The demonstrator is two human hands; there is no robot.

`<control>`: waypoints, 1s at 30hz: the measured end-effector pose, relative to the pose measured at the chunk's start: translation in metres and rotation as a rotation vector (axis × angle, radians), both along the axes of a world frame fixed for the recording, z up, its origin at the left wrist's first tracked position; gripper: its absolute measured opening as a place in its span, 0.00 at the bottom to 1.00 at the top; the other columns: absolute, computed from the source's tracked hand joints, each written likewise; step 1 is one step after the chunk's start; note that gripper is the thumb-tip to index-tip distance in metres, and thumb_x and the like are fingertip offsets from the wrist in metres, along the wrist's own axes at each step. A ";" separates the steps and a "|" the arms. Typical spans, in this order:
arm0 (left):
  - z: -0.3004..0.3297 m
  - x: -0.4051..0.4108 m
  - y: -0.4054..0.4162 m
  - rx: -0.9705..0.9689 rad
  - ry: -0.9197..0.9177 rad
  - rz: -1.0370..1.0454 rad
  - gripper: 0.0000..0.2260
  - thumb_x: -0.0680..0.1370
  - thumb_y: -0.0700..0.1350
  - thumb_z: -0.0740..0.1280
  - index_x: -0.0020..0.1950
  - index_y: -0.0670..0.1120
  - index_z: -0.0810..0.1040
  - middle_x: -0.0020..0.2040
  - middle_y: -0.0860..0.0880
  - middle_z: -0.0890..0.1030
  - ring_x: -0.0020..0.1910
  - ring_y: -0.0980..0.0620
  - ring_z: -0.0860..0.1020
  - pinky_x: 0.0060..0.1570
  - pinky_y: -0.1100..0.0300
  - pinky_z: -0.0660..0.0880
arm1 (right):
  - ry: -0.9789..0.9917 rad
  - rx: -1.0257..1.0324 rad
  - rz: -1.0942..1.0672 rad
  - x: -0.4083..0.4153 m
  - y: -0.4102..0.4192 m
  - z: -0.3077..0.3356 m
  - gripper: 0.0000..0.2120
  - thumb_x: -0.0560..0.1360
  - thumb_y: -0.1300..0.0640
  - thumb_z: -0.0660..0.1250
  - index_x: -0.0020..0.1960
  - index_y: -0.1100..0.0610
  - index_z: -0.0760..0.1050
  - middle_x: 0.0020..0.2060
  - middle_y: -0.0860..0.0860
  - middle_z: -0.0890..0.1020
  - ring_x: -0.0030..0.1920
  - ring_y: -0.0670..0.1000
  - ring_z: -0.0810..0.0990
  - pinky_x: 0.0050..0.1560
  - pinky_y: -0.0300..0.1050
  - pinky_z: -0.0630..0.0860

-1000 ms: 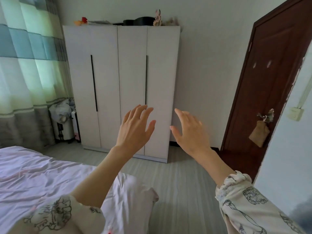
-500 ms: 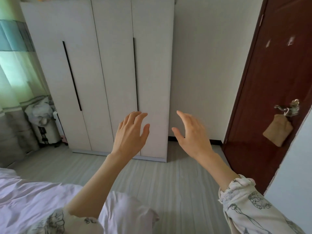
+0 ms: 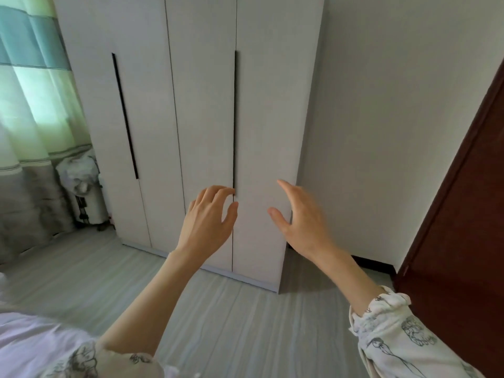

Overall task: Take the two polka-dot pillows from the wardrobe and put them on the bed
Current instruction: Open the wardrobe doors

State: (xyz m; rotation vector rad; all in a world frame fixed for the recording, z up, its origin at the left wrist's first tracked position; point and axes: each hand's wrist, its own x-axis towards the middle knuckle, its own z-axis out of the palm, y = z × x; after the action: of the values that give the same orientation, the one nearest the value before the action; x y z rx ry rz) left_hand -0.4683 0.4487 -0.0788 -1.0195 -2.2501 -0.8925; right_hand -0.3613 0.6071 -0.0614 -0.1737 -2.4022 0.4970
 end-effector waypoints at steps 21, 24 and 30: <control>-0.047 -0.380 0.023 0.072 -0.123 0.439 0.16 0.78 0.48 0.61 0.64 0.44 0.73 0.62 0.44 0.75 0.63 0.45 0.70 0.60 0.51 0.67 | -0.091 0.085 0.451 -0.458 0.063 -0.033 0.27 0.77 0.47 0.60 0.72 0.52 0.58 0.64 0.51 0.70 0.64 0.52 0.67 0.64 0.50 0.64; -0.055 -0.427 0.014 0.011 -0.168 0.464 0.17 0.78 0.49 0.61 0.65 0.44 0.71 0.63 0.45 0.74 0.65 0.46 0.68 0.62 0.49 0.68 | -0.099 0.107 0.491 -0.521 0.055 -0.034 0.27 0.76 0.48 0.61 0.72 0.52 0.58 0.63 0.52 0.71 0.63 0.52 0.68 0.63 0.50 0.64; -0.069 -0.528 -0.019 -0.055 -0.218 0.523 0.18 0.78 0.49 0.61 0.67 0.45 0.70 0.65 0.45 0.72 0.66 0.46 0.66 0.64 0.48 0.66 | -0.093 0.075 0.592 -0.650 0.024 -0.051 0.26 0.76 0.49 0.62 0.72 0.52 0.59 0.63 0.53 0.72 0.63 0.53 0.68 0.63 0.50 0.64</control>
State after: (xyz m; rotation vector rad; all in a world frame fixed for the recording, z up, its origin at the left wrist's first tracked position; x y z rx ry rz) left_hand -0.9966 0.4302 -0.1483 -0.3244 -2.5543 -0.7355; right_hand -1.0115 0.6310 -0.1121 0.5753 -2.5402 0.6684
